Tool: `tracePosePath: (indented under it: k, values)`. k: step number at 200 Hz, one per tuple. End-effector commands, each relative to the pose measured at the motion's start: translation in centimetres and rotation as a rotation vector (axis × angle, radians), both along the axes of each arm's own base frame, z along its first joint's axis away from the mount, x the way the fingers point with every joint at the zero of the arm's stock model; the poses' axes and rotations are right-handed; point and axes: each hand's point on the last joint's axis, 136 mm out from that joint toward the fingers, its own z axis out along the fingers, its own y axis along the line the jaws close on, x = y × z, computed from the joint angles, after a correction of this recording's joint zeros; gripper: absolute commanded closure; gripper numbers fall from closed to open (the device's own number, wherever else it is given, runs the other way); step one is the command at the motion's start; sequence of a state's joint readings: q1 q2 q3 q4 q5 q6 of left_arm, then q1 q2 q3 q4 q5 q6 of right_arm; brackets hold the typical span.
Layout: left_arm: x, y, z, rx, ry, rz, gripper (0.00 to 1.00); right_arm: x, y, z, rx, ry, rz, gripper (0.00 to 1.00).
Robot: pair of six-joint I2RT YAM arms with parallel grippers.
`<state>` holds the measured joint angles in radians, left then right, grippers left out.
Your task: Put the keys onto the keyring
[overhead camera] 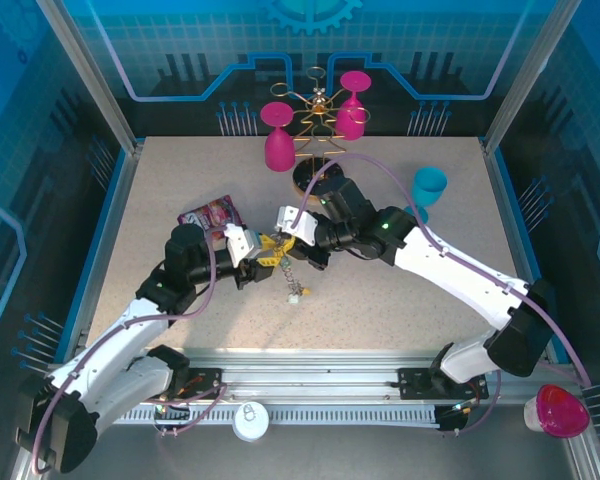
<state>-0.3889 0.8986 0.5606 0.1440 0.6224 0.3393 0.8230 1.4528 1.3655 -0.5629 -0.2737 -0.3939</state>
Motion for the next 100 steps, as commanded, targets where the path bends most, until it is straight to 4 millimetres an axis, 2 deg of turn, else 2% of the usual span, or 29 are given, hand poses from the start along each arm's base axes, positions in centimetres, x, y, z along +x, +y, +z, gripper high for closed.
tracePosePath:
  k: [1, 59, 100]
  values:
    - [-0.06, -0.39, 2.12, -0.028, -0.053, -0.038, 0.62, -0.66, 0.96, 1.39, 0.024, -0.018, 0.055, 1.0]
    - [-0.37, -0.64, 1.59, -0.011, -0.045, -0.07, 0.74, -0.97, 1.41, 1.13, 0.013, -0.003, 0.083, 1.0]
    - [-0.41, -0.97, 1.84, -0.008, -0.037, -0.098, 0.92, -1.35, 1.76, 0.52, 0.023, 0.014, 0.107, 1.0]
